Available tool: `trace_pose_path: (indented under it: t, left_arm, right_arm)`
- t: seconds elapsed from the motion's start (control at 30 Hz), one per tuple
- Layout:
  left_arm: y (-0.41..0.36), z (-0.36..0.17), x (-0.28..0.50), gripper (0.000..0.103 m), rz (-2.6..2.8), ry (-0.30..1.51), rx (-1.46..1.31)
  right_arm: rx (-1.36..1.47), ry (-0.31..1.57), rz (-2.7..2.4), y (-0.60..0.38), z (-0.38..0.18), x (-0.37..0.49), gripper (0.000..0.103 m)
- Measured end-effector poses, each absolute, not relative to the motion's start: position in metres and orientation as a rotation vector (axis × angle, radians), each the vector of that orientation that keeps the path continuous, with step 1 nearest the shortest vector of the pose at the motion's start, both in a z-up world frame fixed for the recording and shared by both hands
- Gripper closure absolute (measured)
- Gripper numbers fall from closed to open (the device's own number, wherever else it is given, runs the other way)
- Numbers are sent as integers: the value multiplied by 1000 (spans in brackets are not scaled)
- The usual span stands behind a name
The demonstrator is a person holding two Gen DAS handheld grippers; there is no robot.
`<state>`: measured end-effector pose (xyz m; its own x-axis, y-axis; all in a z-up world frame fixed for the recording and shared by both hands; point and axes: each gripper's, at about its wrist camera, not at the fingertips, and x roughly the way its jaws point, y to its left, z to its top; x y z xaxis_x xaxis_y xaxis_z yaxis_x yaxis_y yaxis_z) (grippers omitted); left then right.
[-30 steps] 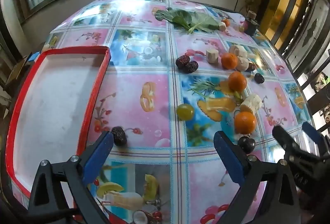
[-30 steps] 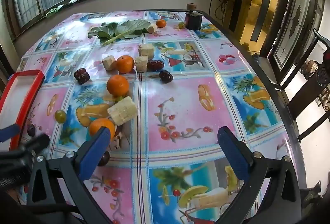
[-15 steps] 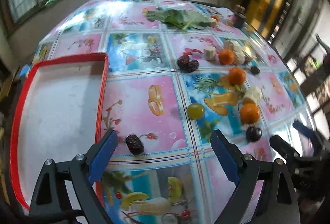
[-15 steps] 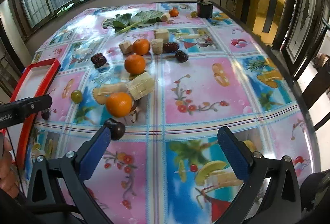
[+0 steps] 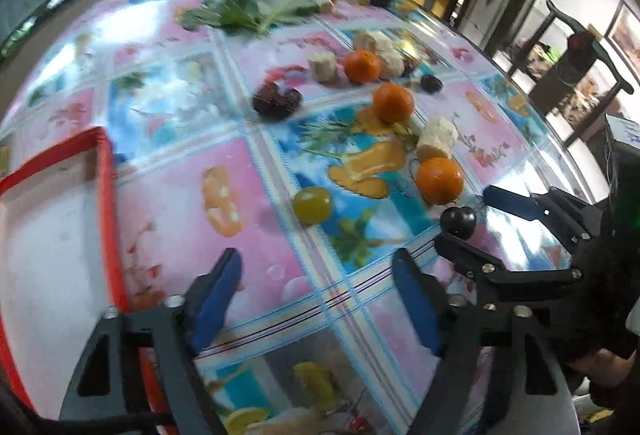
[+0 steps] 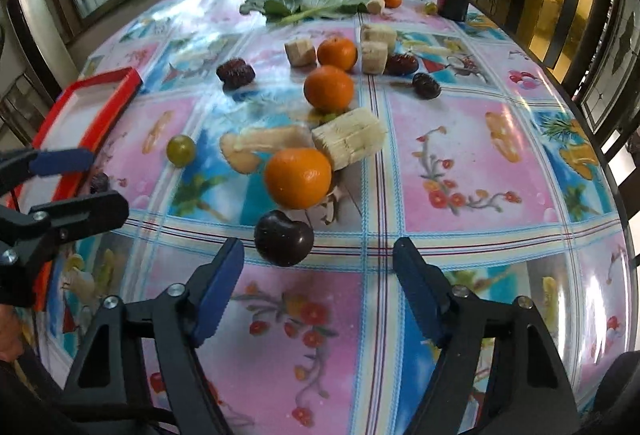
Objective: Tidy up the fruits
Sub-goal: 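Move left gripper to the green grape while right gripper approaches the dark cherry, then close left gripper on the green grape while right gripper grasps the dark cherry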
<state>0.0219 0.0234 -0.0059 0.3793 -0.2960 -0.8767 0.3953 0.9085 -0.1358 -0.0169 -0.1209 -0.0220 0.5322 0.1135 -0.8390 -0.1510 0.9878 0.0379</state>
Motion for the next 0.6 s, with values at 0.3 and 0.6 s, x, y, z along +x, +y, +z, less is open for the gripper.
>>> trace_pose_path:
  t: [0.3, 0.6]
  left_arm:
    - [15, -19, 36, 67, -457, 1137, 81]
    - [14, -19, 46, 72, -414, 1141, 84]
  right_arm:
    - [-81, 990, 151, -115, -23, -13, 47]
    - [-67, 981, 205, -106, -21, -14, 73]
